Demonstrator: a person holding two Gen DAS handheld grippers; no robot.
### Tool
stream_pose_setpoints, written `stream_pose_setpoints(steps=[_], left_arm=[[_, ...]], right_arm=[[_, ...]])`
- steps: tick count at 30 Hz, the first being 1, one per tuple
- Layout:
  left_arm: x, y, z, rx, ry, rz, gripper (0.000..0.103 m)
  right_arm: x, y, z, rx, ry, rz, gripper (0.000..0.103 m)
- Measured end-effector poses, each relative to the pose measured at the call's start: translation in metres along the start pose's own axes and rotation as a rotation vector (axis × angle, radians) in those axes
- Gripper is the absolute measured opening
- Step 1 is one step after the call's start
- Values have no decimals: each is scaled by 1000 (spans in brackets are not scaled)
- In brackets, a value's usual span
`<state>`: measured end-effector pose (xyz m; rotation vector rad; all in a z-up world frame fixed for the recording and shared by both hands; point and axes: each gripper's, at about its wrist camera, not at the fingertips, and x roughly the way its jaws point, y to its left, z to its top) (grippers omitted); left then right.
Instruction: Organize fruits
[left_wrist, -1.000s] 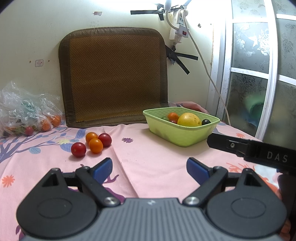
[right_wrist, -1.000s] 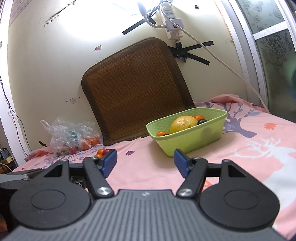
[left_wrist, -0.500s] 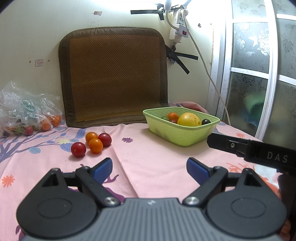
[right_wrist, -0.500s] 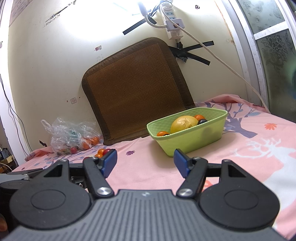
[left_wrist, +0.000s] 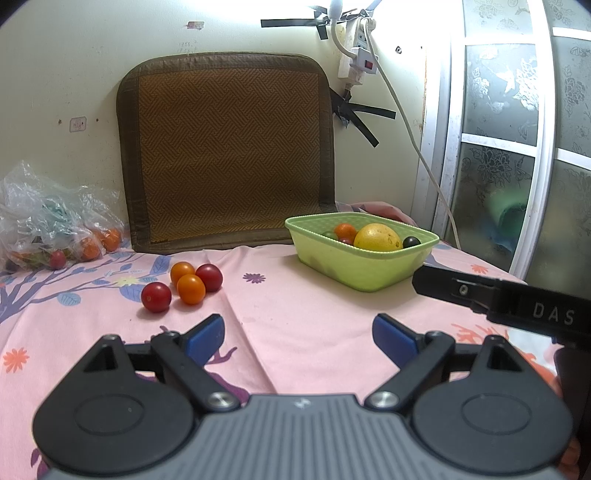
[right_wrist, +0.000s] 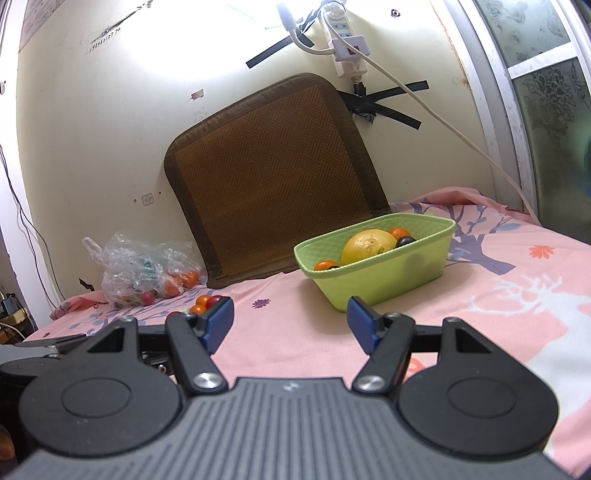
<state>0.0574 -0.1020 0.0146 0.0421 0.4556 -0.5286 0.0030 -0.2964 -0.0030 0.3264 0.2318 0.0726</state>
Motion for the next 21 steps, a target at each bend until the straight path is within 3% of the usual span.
stream_pose_setpoints(steps=[13, 21], left_arm=[[1, 7, 1, -41, 14, -10, 90], [-8, 40, 9, -91, 27, 6, 88]], right_arm=[[4, 2, 0, -8, 17, 3, 70], [24, 11, 3, -81, 131, 48, 69]])
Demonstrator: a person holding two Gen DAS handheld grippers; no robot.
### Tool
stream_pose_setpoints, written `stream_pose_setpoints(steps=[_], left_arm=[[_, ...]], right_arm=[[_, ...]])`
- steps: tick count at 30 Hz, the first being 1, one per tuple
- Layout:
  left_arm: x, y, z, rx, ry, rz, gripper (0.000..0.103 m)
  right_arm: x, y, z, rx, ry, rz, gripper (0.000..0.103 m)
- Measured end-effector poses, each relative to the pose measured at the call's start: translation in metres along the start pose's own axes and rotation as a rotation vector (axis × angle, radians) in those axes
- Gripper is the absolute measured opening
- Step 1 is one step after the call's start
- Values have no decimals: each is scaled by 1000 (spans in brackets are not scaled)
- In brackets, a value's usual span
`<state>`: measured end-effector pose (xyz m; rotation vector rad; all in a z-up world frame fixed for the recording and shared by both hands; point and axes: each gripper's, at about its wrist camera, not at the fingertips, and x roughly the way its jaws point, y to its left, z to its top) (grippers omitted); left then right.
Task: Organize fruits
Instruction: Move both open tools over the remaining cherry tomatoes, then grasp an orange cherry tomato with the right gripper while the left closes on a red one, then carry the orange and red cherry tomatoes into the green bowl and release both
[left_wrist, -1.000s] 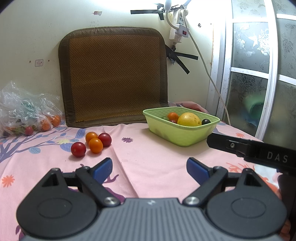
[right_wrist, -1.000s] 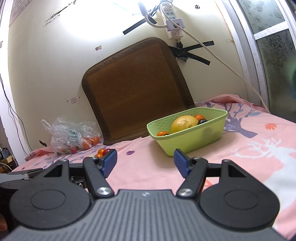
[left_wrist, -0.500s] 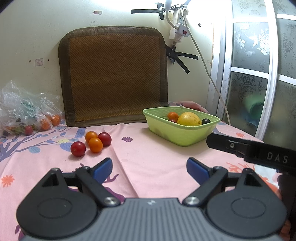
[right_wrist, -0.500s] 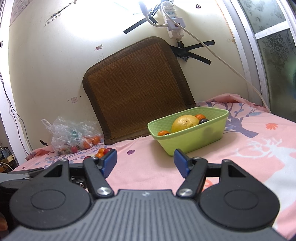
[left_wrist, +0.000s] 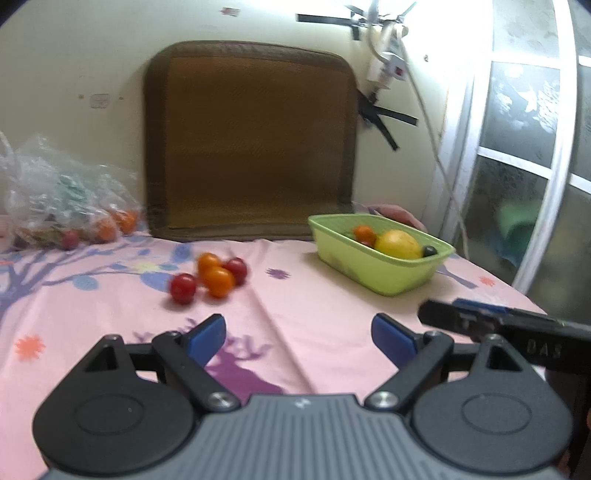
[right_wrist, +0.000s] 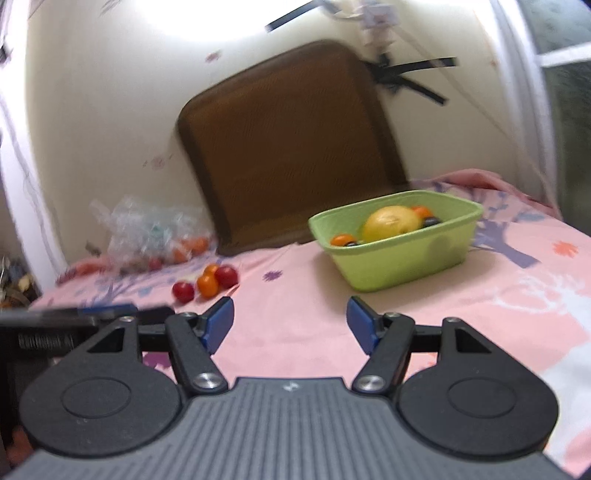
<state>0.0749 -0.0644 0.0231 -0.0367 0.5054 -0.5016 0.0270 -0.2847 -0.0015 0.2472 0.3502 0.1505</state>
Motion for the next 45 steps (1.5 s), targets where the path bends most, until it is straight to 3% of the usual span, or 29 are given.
stream_pose_setpoints(steps=[7, 10, 14, 18, 24, 26, 35, 37, 38, 42, 45], left_arm=[[13, 51, 24, 5, 31, 103, 72], [36, 71, 33, 3, 70, 133, 61], [54, 92, 38, -51, 108, 94, 57], [62, 102, 43, -90, 110, 36, 57], [65, 114, 39, -118, 114, -3, 60], [66, 116, 37, -121, 116, -1, 60], [90, 96, 41, -42, 169, 25, 60], [99, 91, 40, -25, 202, 30, 44], [102, 87, 40, -9, 209, 47, 29], [99, 81, 40, -21, 199, 58, 29], [88, 61, 51, -39, 156, -7, 29]], right_arm=[[45, 33, 22, -174, 75, 125, 50], [76, 50, 31, -254, 110, 162, 49], [115, 68, 36, -331, 207, 210, 45], [139, 81, 35, -416, 244, 208, 45], [168, 86, 35, -437, 305, 215, 42], [169, 89, 33, -471, 296, 208, 27], [133, 71, 31, -425, 229, 182, 27], [121, 64, 31, -401, 224, 176, 26], [115, 58, 31, -388, 221, 171, 26], [91, 42, 35, -348, 169, 147, 26], [71, 26, 44, -318, 98, 115, 26]])
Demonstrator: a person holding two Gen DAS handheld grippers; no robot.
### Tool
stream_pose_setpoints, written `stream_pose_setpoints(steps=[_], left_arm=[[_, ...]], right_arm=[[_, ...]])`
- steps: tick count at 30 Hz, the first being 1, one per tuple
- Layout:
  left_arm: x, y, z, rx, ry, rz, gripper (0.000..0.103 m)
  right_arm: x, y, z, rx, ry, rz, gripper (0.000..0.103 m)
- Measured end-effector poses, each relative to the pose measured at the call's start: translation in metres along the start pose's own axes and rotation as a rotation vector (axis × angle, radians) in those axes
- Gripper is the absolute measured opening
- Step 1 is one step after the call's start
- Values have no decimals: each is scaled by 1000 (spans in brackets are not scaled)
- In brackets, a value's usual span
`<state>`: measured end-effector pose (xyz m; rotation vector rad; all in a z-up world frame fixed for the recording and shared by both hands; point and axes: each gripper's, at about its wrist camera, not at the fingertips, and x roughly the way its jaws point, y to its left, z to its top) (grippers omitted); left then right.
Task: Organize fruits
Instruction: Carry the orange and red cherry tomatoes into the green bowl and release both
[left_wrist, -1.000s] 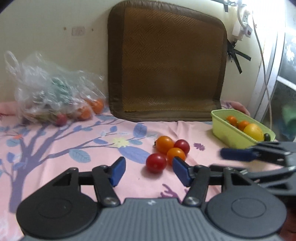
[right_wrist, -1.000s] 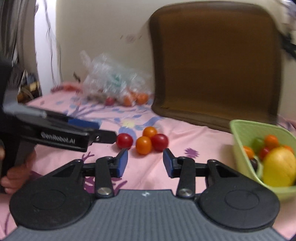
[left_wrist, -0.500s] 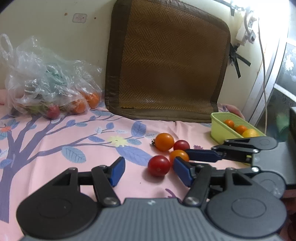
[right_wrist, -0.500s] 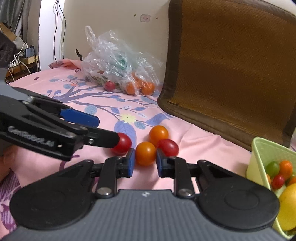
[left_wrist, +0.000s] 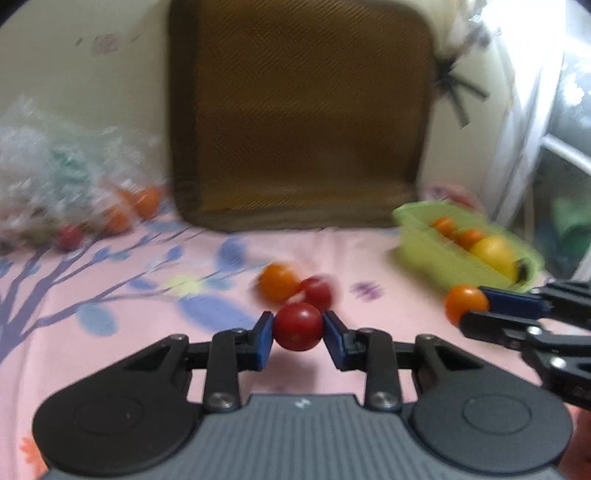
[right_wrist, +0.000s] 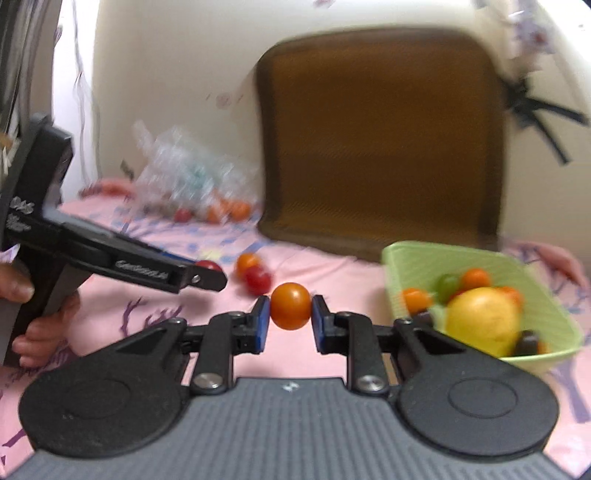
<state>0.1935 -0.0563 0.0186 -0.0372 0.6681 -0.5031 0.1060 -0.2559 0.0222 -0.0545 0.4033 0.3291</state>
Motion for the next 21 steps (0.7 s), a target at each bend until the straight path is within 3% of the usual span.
stream_pose_setpoints(steps=[4, 9, 14, 19, 21], left_arm=[[-2, -44, 28, 37, -46, -105, 29], [28, -105, 65, 78, -53, -191, 30], [81, -138, 76, 82, 6, -188, 30], [122, -136, 74, 51, 68, -152, 31], [129, -134, 72, 45, 81, -149, 35]], right_arm=[[-23, -32, 3, 40, -84, -93, 26], [-42, -89, 1, 128, -154, -230, 27], [-35, -139, -7, 219, -126, -288, 27], [-18, -151, -16, 254, -84, -274, 30], [-12, -151, -16, 258, -60, -262, 40]])
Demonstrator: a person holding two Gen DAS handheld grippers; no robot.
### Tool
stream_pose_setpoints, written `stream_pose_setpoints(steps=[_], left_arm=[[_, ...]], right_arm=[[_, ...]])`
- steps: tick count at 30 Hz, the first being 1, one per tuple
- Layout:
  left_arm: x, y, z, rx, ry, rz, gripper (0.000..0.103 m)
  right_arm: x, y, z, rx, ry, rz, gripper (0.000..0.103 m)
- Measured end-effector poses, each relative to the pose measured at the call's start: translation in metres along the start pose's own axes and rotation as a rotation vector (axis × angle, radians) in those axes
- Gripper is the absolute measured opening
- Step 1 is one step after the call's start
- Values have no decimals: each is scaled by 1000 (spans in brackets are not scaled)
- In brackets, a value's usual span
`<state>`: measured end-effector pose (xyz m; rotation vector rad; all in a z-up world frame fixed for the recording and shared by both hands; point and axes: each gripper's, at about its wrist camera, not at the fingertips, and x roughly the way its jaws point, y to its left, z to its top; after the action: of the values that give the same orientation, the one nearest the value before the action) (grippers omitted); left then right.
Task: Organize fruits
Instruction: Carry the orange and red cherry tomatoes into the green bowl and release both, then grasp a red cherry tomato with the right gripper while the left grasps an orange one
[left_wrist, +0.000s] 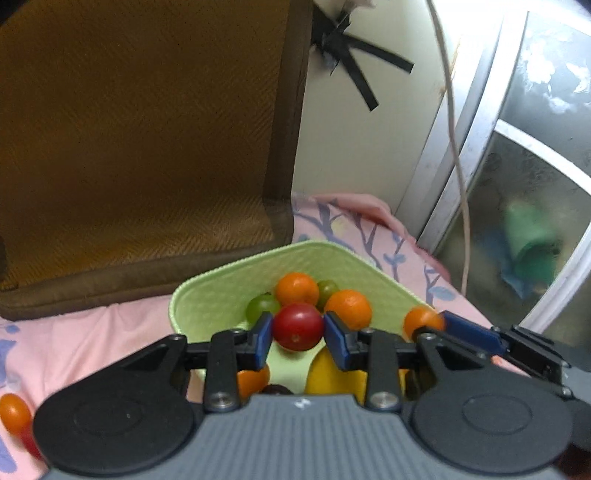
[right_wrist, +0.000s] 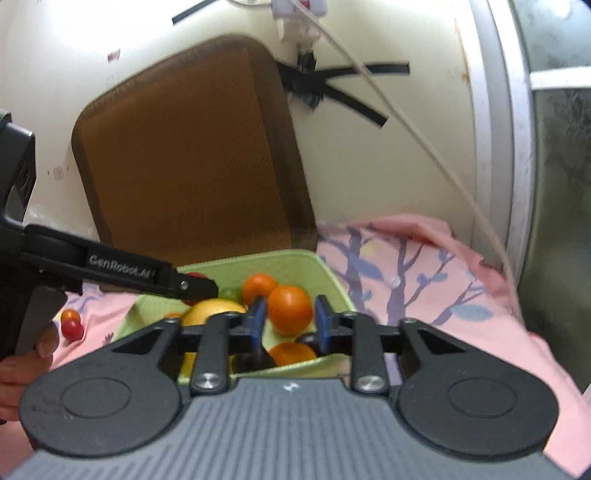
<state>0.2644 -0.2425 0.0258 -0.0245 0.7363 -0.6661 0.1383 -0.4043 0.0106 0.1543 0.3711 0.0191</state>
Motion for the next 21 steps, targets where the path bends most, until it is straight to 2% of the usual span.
stream_pose_setpoints(steps=[2, 5, 8, 10, 12, 15, 17, 18, 21], left_arm=[[0, 1, 1, -7, -8, 11, 46], [-18, 7, 4, -21, -36, 1, 47], [-57, 30, 5, -52, -100, 5, 47], [-83, 50, 4, -79, -135, 22, 47], [-111, 83, -4, -112, -154, 72, 47], [-132, 131, -19, -173, -126, 147, 47], [-134, 156, -30, -243, -87, 154, 47], [-133, 167, -36, -282, -68, 135, 47], [-127, 183, -48, -348, -56, 108, 47]], right_arm=[[-3, -2, -1, 0, -6, -3, 41], [-10, -3, -2, 3, -48, -18, 41], [-24, -7, -4, 31, -101, -19, 41], [-37, -6, 0, 68, -144, 18, 43], [-47, 5, 7, 84, -172, 118, 43], [-48, 49, 14, -1, -119, 275, 46], [-38, 88, 12, -110, -63, 354, 49], [-30, 109, 8, -171, -35, 374, 52], [5, 158, -6, -289, 61, 396, 53]])
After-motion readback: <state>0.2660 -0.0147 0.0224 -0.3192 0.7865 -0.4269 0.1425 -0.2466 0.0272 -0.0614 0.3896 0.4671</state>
